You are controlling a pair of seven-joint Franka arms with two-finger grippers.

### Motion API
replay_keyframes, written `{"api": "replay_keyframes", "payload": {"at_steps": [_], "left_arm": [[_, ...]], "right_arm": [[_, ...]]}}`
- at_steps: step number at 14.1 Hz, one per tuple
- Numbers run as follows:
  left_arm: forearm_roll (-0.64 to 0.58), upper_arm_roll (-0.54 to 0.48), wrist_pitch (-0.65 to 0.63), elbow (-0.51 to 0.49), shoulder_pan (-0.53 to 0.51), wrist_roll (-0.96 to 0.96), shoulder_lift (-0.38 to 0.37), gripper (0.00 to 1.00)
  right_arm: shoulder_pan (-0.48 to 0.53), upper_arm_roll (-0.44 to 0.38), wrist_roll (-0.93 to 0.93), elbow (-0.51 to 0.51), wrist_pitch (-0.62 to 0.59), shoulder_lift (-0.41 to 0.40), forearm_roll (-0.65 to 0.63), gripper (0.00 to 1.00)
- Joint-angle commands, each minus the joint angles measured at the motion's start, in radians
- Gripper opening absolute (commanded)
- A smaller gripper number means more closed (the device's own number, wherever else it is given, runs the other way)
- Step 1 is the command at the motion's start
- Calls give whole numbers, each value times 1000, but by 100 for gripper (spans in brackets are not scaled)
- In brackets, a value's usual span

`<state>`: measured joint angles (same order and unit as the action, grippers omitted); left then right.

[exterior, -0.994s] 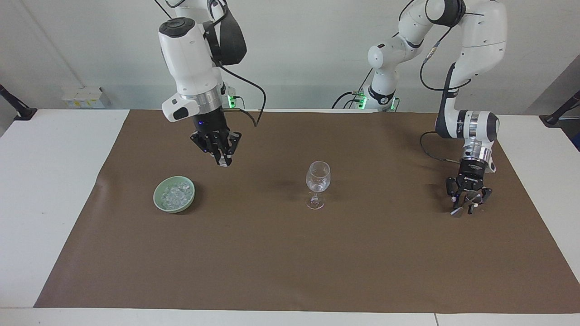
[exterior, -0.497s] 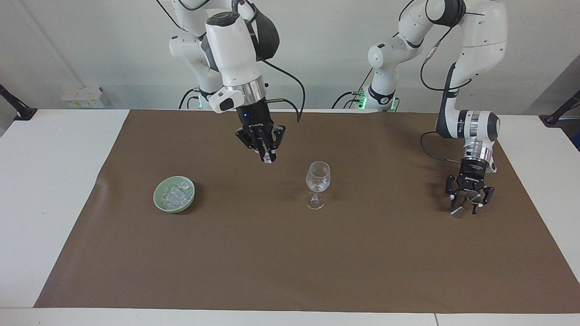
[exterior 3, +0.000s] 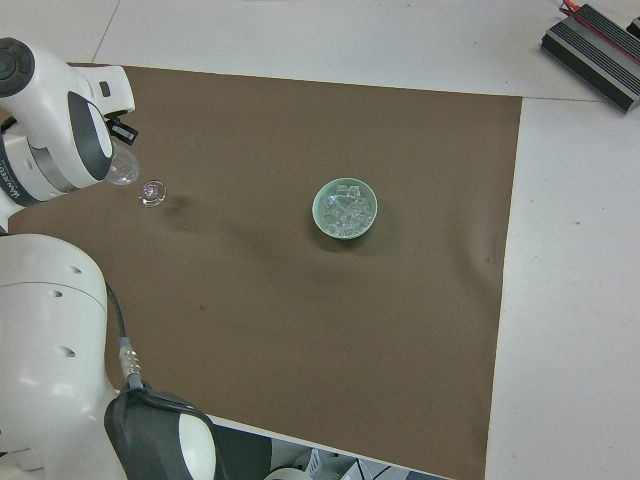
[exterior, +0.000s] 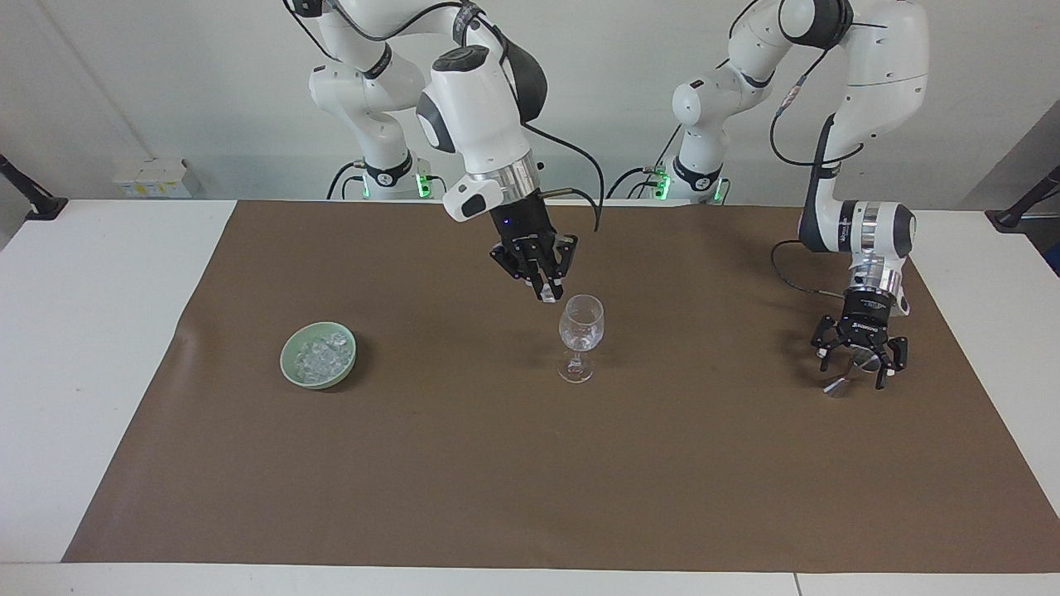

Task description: Pour wine and add ice with both arms

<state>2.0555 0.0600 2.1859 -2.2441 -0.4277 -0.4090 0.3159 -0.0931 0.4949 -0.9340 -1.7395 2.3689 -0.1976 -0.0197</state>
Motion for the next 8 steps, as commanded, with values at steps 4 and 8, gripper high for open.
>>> {"api": "replay_keyframes", "payload": {"at_steps": [4, 8], "left_arm": [[8, 0, -8, -18, -5, -33, -49, 100], [8, 1, 46, -35, 10, -71, -115, 100]], "right_arm": [[-17, 62, -155, 34, 69, -91, -147, 0], [-22, 63, -158, 34, 84, -100, -158, 0]]}}
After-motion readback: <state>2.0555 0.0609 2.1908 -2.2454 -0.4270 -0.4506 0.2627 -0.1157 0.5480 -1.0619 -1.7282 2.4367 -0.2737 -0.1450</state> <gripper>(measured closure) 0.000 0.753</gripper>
